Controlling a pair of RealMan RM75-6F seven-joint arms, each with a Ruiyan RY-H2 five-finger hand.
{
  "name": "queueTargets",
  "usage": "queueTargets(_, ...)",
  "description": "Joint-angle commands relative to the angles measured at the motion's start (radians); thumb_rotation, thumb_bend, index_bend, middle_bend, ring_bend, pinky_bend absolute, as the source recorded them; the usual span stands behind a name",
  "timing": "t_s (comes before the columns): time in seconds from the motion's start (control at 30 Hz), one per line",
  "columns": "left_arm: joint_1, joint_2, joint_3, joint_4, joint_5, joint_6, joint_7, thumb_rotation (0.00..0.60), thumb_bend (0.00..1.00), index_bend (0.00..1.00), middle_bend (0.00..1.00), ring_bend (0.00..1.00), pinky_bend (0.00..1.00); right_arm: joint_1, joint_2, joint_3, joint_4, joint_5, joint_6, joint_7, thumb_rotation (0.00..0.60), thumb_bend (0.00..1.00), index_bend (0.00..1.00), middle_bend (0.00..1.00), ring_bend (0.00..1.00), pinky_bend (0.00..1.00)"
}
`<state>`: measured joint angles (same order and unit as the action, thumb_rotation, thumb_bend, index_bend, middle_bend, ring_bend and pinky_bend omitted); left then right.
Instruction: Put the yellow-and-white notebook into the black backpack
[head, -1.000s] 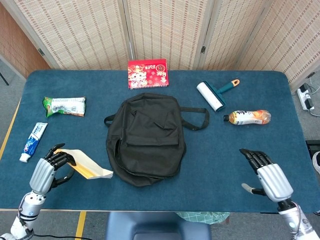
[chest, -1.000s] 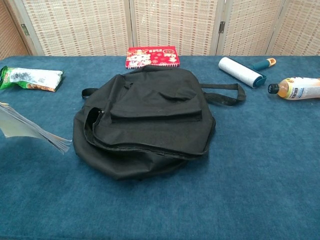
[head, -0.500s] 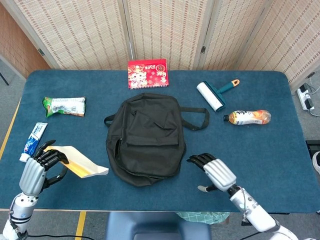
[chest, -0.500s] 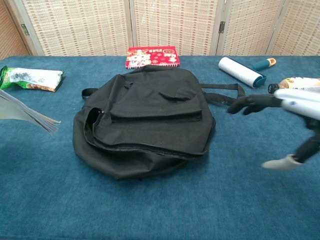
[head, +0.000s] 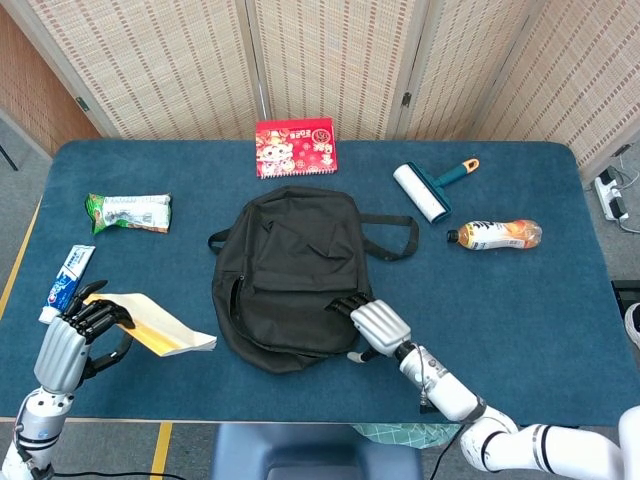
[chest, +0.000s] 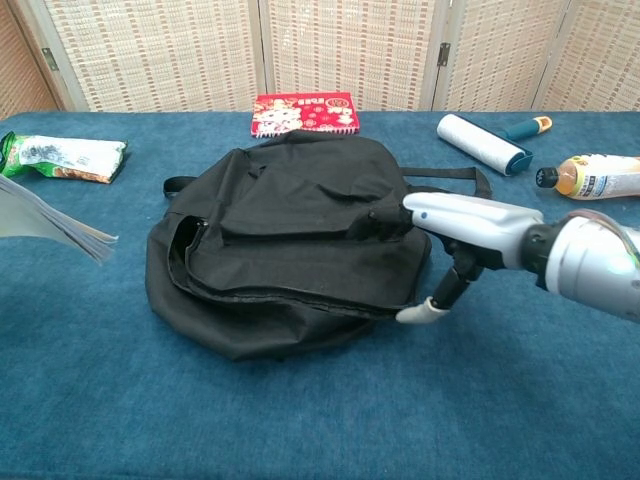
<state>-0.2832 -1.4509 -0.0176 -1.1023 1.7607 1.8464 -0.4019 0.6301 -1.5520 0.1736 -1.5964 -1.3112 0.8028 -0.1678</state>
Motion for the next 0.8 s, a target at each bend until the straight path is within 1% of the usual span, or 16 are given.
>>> queueTargets(0.03, 0.000, -0.001, -0.001, 0.001, 0.000, -0.002, -0.001, 0.600, 0.52, 0.71, 0.57, 0.48, 0.22, 0.020, -0.010, 0.016, 0.011, 0.024, -0.005, -0.008, 0.600, 0.28, 0.23, 0.21, 0.19, 0.14)
queueTargets(0.13, -0.001, -0.002, -0.004, 0.004, 0.000, -0.004, -0.003, 0.600, 0.52, 0.71, 0.58, 0.48, 0.22, 0.036, -0.008, 0.026, 0.012, 0.051, -0.008, -0.014, 0.600, 0.33, 0.24, 0.22, 0.20, 0.14)
queueTargets(0.27, -0.002, -0.005, -0.006, 0.007, -0.002, -0.010, -0.004, 0.600, 0.52, 0.71, 0.58, 0.48, 0.22, 0.060, -0.014, 0.026, 0.016, 0.086, -0.024, -0.028, 0.600, 0.39, 0.26, 0.23, 0.21, 0.15)
queueTargets(0.37, -0.003, -0.007, -0.008, 0.008, -0.002, -0.012, -0.007, 0.600, 0.52, 0.71, 0.58, 0.48, 0.22, 0.076, -0.034, 0.026, 0.031, 0.107, -0.023, -0.043, 0.600, 0.44, 0.29, 0.24, 0.22, 0.19)
queueTargets(0.47, -0.003, -0.007, -0.009, 0.008, -0.001, -0.012, -0.008, 0.600, 0.52, 0.70, 0.58, 0.48, 0.22, 0.091, -0.055, 0.027, 0.046, 0.127, -0.014, -0.065, 0.600, 0.53, 0.34, 0.26, 0.24, 0.22)
queueTargets(0.57, -0.006, -0.006, -0.011, 0.006, 0.000, -0.016, -0.014, 0.600, 0.52, 0.71, 0.57, 0.48, 0.22, 0.112, -0.079, 0.027, 0.058, 0.159, -0.018, -0.097, 0.600, 0.60, 0.44, 0.30, 0.27, 0.26)
queueTargets(0.63, -0.010, -0.006, -0.013, 0.005, 0.001, -0.019, -0.019, 0.600, 0.52, 0.71, 0.57, 0.48, 0.23, 0.129, -0.094, 0.034, 0.063, 0.186, -0.014, -0.123, 0.600, 0.66, 0.55, 0.34, 0.30, 0.28)
queueTargets(0.67, -0.012, -0.004, -0.013, 0.004, 0.002, -0.020, -0.022, 0.600, 0.52, 0.71, 0.58, 0.48, 0.23, 0.135, -0.100, 0.038, 0.064, 0.197, -0.010, -0.133, 0.600, 0.68, 0.58, 0.36, 0.31, 0.29)
queueTargets(0.73, -0.016, -0.001, -0.013, 0.003, 0.010, -0.016, -0.030, 0.600, 0.52, 0.71, 0.58, 0.48, 0.23, 0.150, -0.111, 0.058, 0.066, 0.228, 0.002, -0.150, 0.600, 0.72, 0.66, 0.41, 0.34, 0.31)
queueTargets(0.8, -0.022, 0.006, -0.013, 0.000, 0.024, -0.008, -0.034, 0.600, 0.52, 0.71, 0.58, 0.48, 0.23, 0.165, -0.119, 0.088, 0.065, 0.270, 0.016, -0.155, 0.600, 0.74, 0.70, 0.44, 0.36, 0.33)
